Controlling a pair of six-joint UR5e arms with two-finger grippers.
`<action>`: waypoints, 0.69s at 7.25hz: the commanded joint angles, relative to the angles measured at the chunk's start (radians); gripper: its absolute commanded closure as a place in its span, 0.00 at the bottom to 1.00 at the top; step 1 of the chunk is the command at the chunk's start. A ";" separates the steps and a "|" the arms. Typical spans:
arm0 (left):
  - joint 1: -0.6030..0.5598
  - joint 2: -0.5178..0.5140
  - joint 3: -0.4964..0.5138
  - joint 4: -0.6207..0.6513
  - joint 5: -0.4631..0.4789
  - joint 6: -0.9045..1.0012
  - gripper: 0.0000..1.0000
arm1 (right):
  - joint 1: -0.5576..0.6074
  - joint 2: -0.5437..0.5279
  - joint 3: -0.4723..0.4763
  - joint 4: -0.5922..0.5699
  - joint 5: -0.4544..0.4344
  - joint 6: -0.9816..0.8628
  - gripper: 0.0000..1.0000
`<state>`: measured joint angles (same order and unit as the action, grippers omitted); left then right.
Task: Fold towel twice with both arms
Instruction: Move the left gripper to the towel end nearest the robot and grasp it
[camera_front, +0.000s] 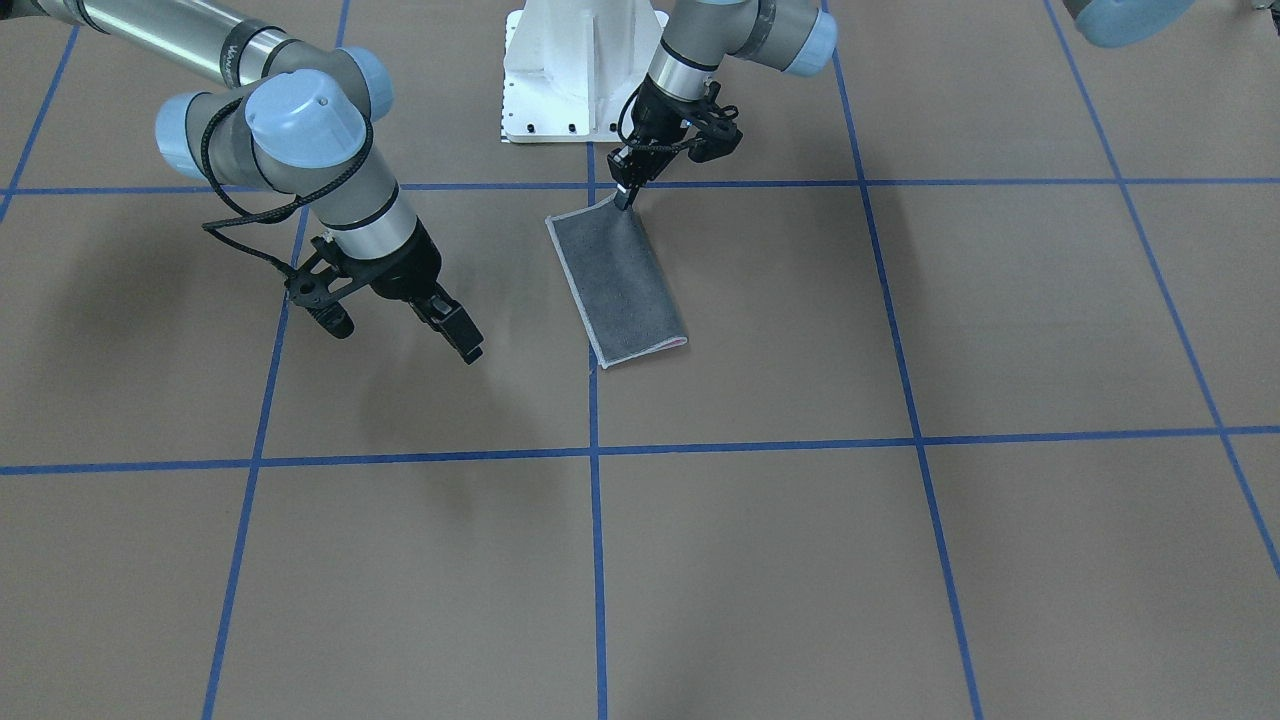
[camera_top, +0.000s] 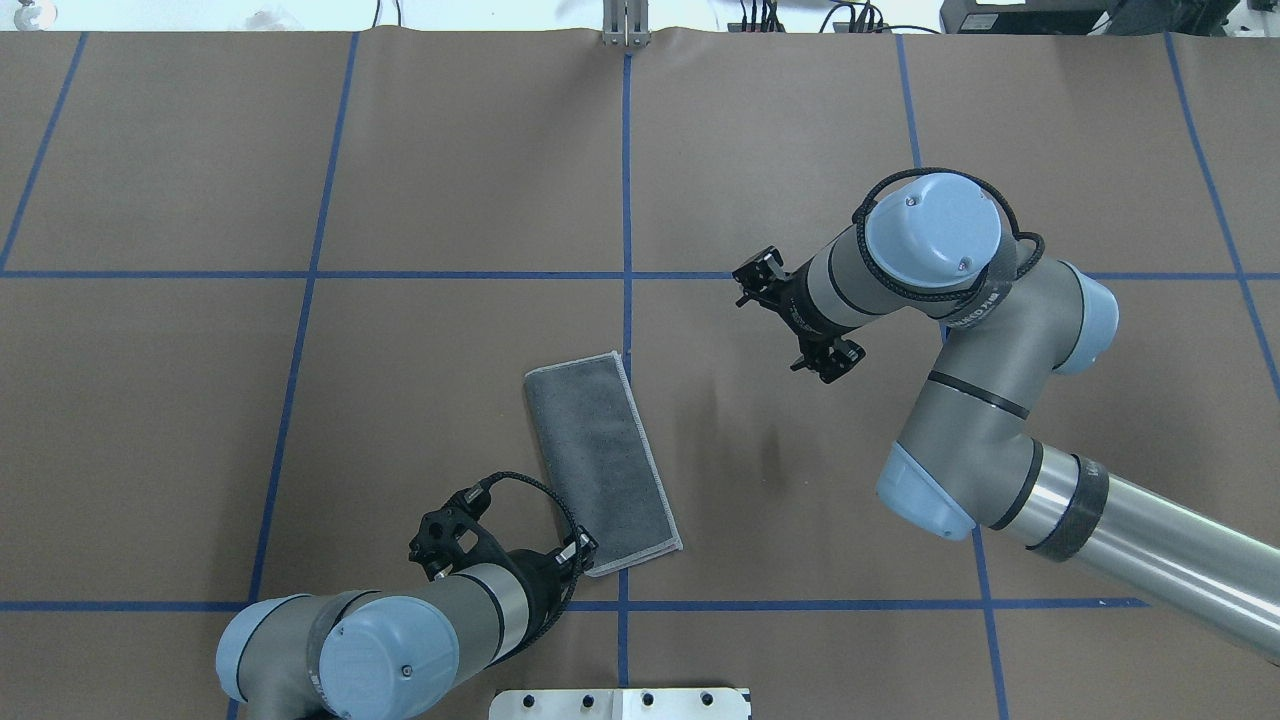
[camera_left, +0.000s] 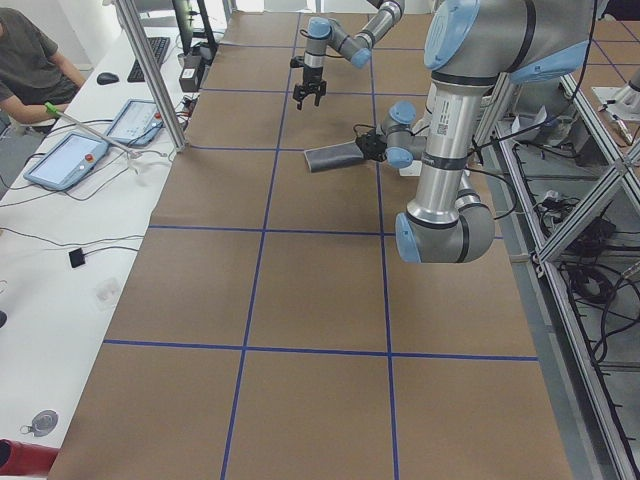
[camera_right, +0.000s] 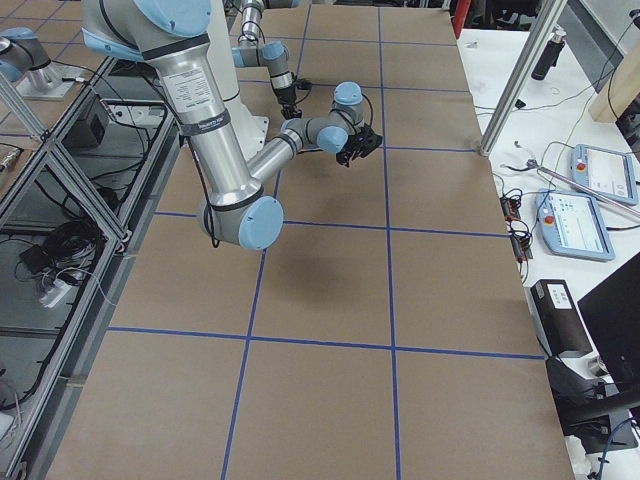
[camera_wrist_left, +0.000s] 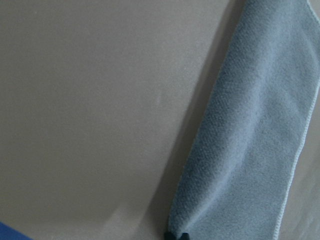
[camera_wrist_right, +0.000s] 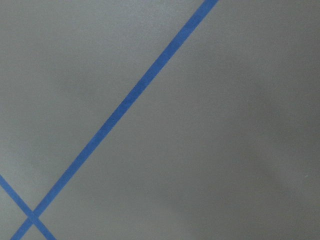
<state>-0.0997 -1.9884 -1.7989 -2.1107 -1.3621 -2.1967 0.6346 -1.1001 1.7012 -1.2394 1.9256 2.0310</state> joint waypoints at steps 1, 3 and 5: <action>0.000 0.002 -0.013 0.000 -0.002 0.002 1.00 | 0.004 0.000 0.000 -0.002 0.001 0.000 0.00; -0.002 0.076 -0.080 0.000 -0.024 0.008 1.00 | 0.010 0.000 0.000 -0.002 0.001 0.000 0.00; 0.000 0.114 -0.103 0.000 -0.054 0.008 1.00 | 0.010 0.002 0.000 -0.002 0.001 0.000 0.00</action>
<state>-0.1009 -1.8945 -1.8902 -2.1107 -1.4024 -2.1897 0.6430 -1.0995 1.7012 -1.2409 1.9267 2.0310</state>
